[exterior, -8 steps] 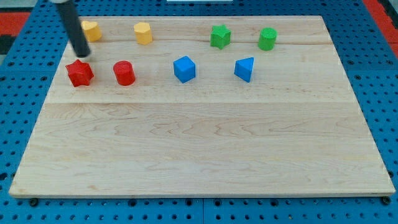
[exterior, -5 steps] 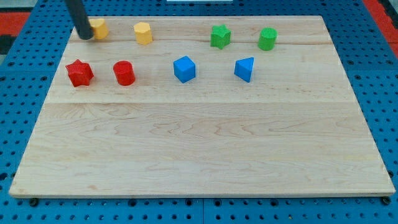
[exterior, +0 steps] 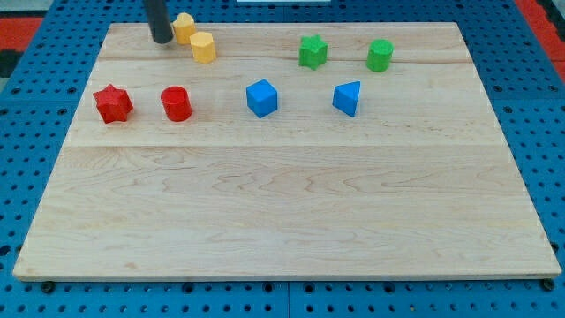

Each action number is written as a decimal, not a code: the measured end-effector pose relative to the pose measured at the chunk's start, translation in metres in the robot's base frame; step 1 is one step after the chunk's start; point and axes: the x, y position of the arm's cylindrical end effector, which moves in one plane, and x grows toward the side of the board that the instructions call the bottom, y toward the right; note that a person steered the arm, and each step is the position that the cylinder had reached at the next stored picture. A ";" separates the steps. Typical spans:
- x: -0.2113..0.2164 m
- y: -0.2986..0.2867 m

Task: Move the yellow heart to the right of the yellow hexagon

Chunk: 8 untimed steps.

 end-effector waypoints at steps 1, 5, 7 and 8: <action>-0.019 -0.010; -0.013 0.153; -0.016 0.222; 0.003 0.201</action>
